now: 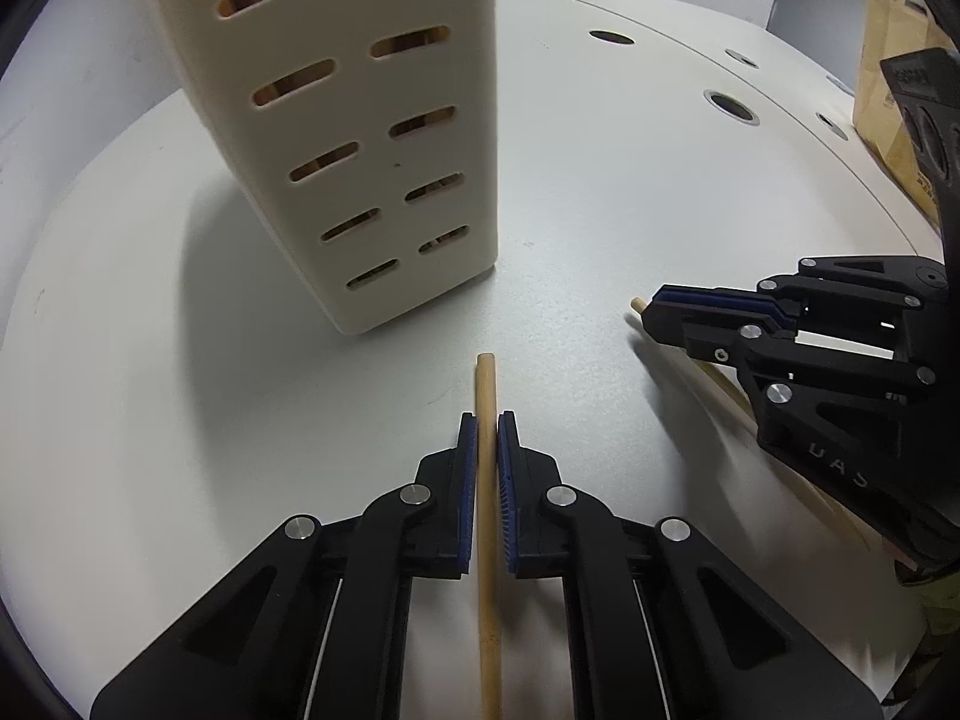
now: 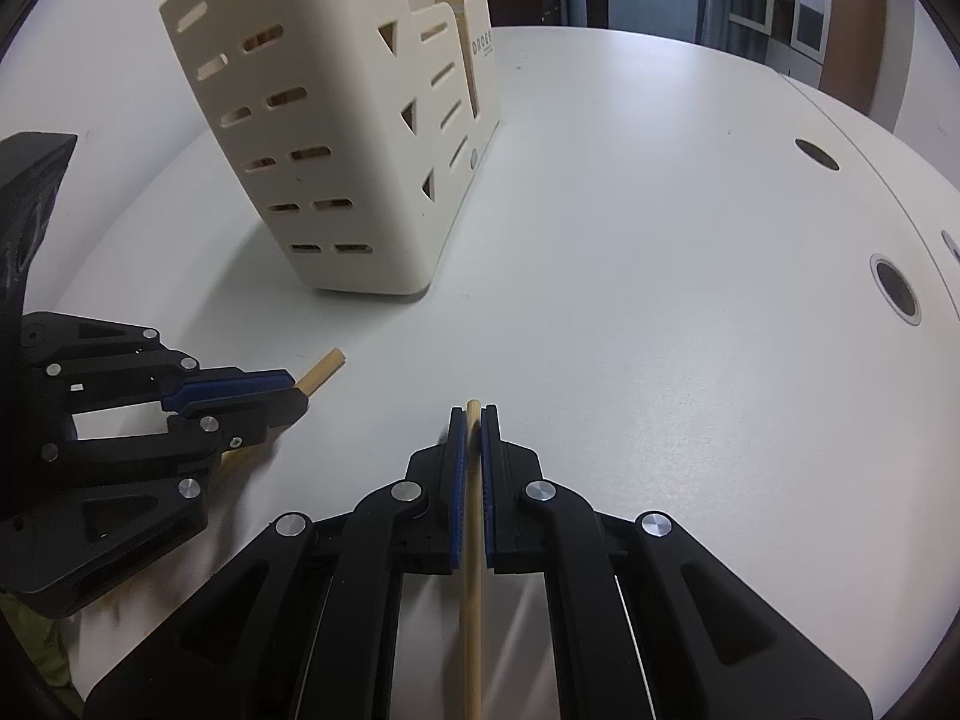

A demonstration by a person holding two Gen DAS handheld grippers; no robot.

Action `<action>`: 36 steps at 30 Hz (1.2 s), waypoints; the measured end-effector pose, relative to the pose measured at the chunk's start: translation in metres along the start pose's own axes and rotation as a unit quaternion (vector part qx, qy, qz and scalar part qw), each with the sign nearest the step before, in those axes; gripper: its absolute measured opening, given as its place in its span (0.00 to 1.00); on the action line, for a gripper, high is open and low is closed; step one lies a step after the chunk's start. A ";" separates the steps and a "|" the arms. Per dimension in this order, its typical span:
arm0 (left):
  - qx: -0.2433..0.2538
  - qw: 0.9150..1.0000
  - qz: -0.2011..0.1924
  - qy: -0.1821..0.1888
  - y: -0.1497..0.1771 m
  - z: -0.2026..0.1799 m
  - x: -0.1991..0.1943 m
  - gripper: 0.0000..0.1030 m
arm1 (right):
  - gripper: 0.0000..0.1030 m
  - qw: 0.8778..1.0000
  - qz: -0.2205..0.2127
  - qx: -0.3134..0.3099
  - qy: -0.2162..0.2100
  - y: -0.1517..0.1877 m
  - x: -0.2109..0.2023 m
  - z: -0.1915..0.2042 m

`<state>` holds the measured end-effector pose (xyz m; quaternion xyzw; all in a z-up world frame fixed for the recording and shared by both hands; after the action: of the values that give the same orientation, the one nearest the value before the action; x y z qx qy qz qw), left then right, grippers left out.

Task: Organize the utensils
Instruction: 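Grasp a light bamboo chopstick with the right tool while the left tool grasps another, then lift both bamboo chopsticks upright and carry them above the holder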

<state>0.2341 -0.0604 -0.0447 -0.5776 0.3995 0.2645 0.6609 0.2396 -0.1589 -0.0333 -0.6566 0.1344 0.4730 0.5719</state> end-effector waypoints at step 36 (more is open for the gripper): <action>-0.077 0.889 -0.449 -0.042 -0.073 0.016 -0.231 0.06 | 0.05 0.945 -0.322 -0.022 -0.050 -0.125 -0.159 0.027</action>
<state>0.1717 -0.0328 0.1881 -0.7328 0.0477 -0.0069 0.6788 0.2342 -0.1540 0.1702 -0.6526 -0.1232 0.2988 0.6853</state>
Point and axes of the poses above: each gripper's, at about its wrist camera, not at the fingertips, and x roughly the way its jaws point, z to its left, y to its underside, the point moved 3 cm from there along x, roughly the way its jaws point, and after that the axes turned 5 degrees about -z, right-handed, at the moved point
